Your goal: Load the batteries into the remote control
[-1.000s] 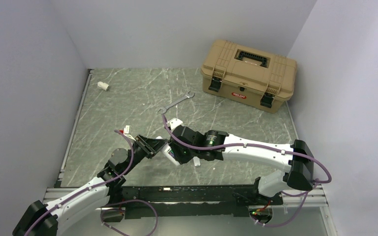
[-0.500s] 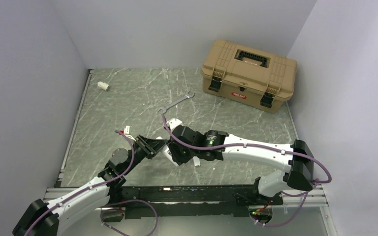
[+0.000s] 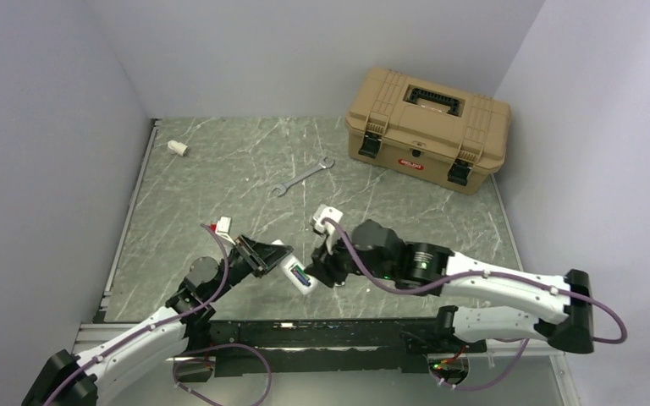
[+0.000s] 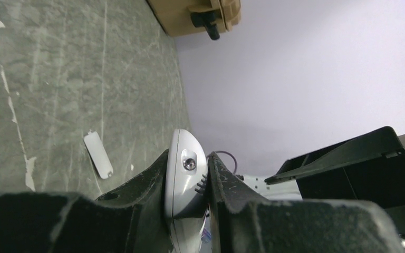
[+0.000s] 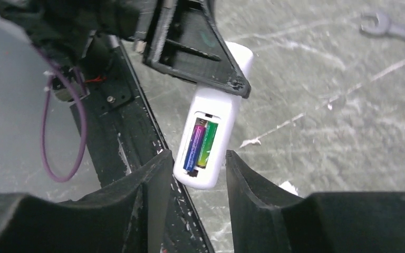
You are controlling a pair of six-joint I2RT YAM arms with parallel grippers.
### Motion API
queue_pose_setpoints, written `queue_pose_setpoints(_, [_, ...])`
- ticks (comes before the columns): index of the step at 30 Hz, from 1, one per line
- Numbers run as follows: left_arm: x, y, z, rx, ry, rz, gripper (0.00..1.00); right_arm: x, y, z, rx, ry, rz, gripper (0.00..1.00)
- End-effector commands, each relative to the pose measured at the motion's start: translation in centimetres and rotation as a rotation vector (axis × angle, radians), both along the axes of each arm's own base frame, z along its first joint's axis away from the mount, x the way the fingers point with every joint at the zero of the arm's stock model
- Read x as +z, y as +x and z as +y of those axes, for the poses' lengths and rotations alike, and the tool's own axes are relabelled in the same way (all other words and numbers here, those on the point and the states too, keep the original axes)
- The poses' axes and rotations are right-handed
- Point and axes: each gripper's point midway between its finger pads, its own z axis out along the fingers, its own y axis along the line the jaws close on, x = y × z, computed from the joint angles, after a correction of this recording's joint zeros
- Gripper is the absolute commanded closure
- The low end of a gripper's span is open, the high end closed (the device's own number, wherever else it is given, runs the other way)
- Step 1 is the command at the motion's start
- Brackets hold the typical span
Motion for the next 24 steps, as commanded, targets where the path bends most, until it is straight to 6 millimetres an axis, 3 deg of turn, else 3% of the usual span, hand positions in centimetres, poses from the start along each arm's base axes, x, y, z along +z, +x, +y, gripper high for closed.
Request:
queue_pose_setpoints(1, [2.4,-1.9,-0.9,-0.112,-0.044,-0.037,1.00,5.2,-1.2,0.6,0.220,0.237,-0.301,0.54])
queue_pose_setpoints(5, [3.2,-3.1,-1.4,-0.184,-0.041,-0.044,1.00,6.1,-1.5,-1.0,0.244,0.242,-0.391,0.52])
queue_pose_setpoints(11, [4.8,-5.1,-2.4,-0.324,-0.047,-0.071,1.00,5.8,-8.3,-2.2,0.645,0.323,-0.441,0.51])
queue_pose_setpoints(13, [5.3,-5.7,-2.7,-0.362,-0.061,-0.076,1.00,6.1,-9.6,-2.5,0.704,0.384,-0.453,0.52])
queue_pose_setpoints(24, [6.2,-6.8,-3.3,-0.452,-0.026,-0.110,1.00,4.5,-12.4,-1.8,0.922,0.411,-0.430,0.56])
